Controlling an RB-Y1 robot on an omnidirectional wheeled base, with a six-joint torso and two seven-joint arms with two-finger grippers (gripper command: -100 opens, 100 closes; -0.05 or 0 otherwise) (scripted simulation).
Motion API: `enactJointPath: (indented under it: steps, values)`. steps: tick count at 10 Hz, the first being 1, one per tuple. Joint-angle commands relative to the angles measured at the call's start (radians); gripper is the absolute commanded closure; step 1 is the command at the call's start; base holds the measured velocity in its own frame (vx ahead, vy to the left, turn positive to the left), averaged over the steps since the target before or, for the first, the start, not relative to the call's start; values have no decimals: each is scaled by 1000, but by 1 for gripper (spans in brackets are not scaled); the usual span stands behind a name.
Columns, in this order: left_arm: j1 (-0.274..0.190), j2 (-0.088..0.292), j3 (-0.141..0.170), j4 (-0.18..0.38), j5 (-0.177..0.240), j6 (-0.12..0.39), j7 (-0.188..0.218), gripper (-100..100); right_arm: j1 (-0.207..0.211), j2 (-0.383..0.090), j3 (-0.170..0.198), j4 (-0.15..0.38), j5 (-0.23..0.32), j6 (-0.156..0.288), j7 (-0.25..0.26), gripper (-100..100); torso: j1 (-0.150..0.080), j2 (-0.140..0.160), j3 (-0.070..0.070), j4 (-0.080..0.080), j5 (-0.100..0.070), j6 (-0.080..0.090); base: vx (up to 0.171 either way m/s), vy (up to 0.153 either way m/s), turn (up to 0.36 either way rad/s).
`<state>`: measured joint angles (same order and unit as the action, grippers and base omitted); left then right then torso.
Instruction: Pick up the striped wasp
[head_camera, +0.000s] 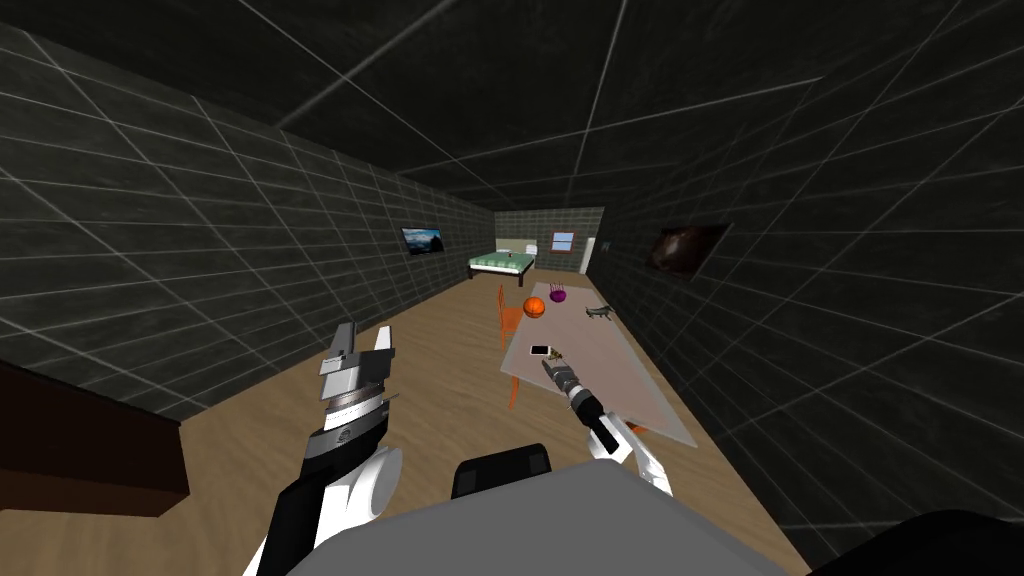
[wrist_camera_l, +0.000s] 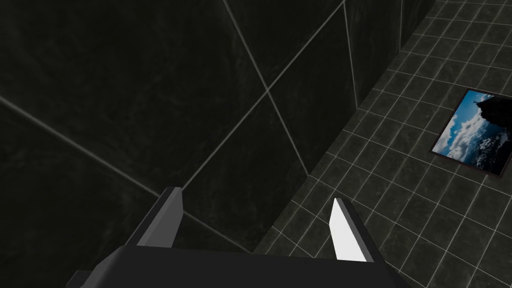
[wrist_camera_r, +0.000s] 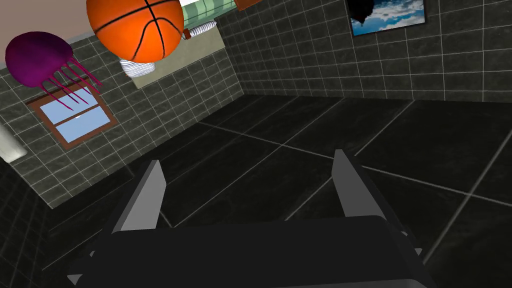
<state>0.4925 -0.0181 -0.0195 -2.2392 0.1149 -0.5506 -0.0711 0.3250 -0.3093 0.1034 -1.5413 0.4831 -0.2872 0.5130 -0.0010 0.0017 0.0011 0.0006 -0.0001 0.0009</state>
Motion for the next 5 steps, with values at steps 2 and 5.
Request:
enactJointPath:
  steps: [2, 5]
  values:
    - [0, 0, 0, 0, 0, 0, 0, 0, -2, -25, 6, 65, 48, 15, 33, -100, 0, -1, 0, 0, 0, 0, -12, 10, 129]
    - [0, 0, 0, 0, 0, 0, 0, 0, -22, -55, 20, 164, 129, 51, 87, -100, 0, -2, -1, 0, 0, -1, -6, 7, 212]
